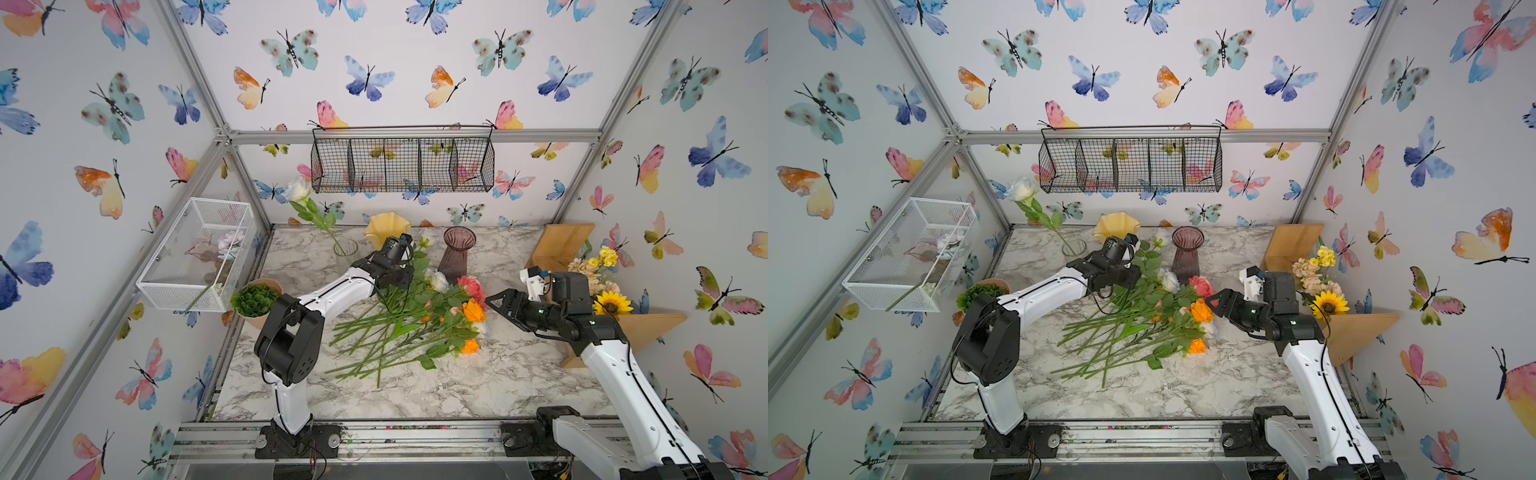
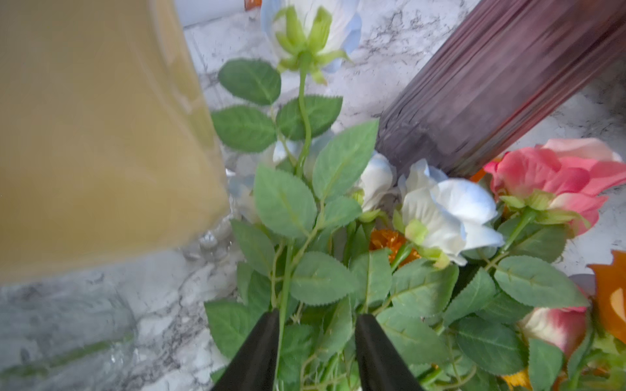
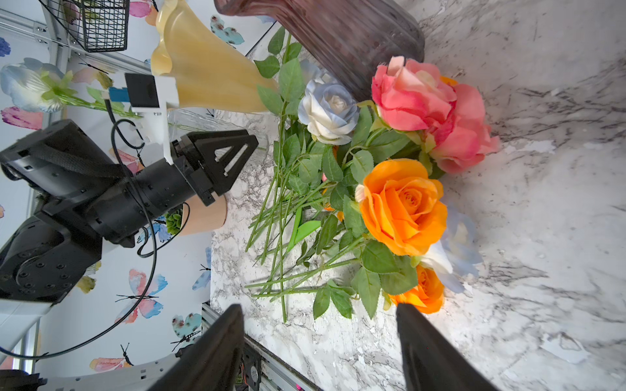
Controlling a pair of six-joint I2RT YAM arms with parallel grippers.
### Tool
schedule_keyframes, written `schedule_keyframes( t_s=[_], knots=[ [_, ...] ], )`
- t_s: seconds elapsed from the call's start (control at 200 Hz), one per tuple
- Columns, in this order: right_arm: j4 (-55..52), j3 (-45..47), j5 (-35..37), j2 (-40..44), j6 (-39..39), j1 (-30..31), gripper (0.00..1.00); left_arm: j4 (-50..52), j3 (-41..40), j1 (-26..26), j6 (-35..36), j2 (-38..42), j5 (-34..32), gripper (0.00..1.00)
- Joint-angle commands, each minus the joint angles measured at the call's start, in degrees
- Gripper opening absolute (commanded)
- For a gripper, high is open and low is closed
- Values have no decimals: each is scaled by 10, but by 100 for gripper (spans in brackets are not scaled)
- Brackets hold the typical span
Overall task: Arrange the flowers in different vases according to their colors
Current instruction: Pick up the flower at the center of the board.
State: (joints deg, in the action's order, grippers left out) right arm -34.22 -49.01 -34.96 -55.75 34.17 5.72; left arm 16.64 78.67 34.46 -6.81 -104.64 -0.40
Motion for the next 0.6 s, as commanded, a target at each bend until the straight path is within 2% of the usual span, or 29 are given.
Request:
schedule_keyframes(
  t_s=[0.0, 0.09, 0.21, 0.596],
  knots=[
    [7, 10, 1, 3, 5, 3, 73, 23, -26, 1, -13, 37, -13, 47],
    [8, 9, -1, 5, 7, 3, 73, 21, -25, 1, -15, 59, -23, 52],
    [4, 7, 1, 12, 7, 3, 73, 27, -23, 1, -18, 79, -32, 53],
    [6, 14, -3, 21, 11, 3, 73, 34, -94, 6, -57, 75, -46, 48]
  ],
)
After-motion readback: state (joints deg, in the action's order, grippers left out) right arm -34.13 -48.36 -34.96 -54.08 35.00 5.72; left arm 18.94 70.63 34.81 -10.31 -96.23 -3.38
